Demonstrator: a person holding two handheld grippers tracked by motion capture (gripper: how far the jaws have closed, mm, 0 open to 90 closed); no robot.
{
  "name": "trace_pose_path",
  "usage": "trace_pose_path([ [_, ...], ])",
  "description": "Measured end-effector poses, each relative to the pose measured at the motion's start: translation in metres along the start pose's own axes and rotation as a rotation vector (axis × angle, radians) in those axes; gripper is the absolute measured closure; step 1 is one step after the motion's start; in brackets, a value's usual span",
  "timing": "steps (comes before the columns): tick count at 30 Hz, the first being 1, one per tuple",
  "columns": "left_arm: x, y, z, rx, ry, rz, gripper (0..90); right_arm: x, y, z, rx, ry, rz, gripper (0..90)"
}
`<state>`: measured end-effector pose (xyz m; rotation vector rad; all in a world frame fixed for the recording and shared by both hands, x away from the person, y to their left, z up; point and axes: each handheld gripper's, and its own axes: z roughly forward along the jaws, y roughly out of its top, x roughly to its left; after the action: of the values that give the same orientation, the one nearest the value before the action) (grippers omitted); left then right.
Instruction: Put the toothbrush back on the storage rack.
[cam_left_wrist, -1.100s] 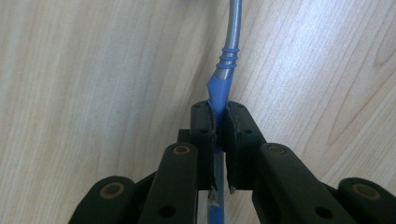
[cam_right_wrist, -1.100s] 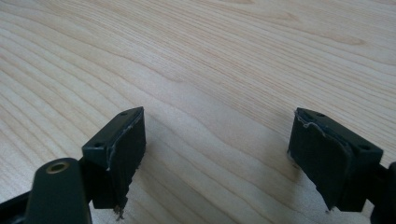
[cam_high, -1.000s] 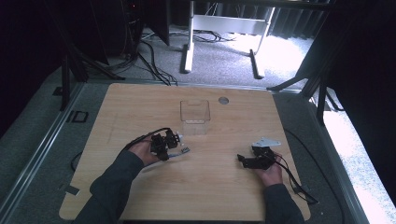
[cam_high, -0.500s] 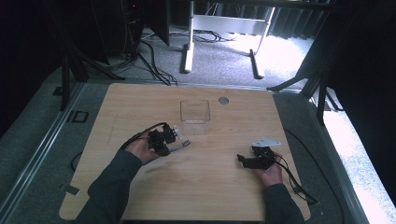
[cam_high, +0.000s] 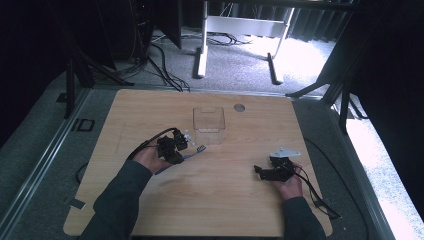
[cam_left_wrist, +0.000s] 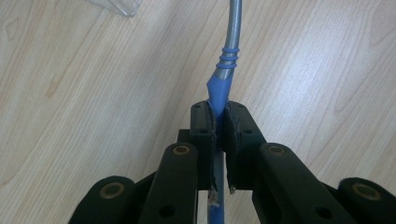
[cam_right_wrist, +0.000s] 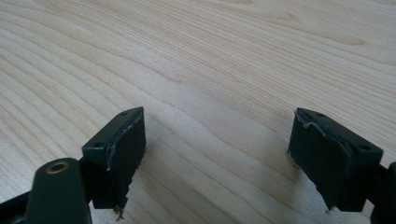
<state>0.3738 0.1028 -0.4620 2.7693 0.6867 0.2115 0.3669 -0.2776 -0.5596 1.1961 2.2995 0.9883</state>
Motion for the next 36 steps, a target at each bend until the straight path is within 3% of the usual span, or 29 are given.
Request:
trace_pose_path([
  [21, 0.000, 0.002, -0.018, -0.099, 0.005, -0.014, 83.0, 0.000, 0.000, 0.000, 0.000, 0.000, -0.002, 18.5],
  [36, 0.004, 0.001, -0.027, -0.171, 0.010, -0.047, 83.0, 0.000, 0.000, 0.000, 0.000, 0.001, -0.003, 18.5],
])
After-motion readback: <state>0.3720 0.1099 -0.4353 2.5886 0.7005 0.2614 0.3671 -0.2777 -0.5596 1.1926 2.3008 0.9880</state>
